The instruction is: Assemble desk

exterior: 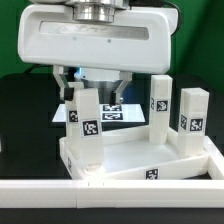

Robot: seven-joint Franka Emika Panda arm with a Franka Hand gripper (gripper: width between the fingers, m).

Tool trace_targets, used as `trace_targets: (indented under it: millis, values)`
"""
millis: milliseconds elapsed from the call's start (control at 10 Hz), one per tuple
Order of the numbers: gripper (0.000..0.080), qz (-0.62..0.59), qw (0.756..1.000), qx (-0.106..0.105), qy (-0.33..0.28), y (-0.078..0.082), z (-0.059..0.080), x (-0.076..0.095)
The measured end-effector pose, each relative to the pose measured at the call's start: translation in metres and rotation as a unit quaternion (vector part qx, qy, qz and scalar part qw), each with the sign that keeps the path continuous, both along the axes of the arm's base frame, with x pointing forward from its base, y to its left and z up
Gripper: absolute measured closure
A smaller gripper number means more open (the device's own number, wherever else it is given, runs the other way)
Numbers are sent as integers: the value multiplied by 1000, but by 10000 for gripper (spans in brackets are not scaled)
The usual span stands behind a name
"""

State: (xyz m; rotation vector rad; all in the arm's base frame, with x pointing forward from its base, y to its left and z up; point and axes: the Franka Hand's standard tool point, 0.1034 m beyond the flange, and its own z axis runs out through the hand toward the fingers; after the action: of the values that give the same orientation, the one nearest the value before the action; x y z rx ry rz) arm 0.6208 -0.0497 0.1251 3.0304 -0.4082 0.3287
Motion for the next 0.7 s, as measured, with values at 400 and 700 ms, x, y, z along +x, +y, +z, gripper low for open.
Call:
trace_targets:
  millis: [400, 700]
  values:
    - [506, -97, 995, 21, -9, 1, 0, 0]
    - [506, -241, 969, 57, -23, -3, -2, 4]
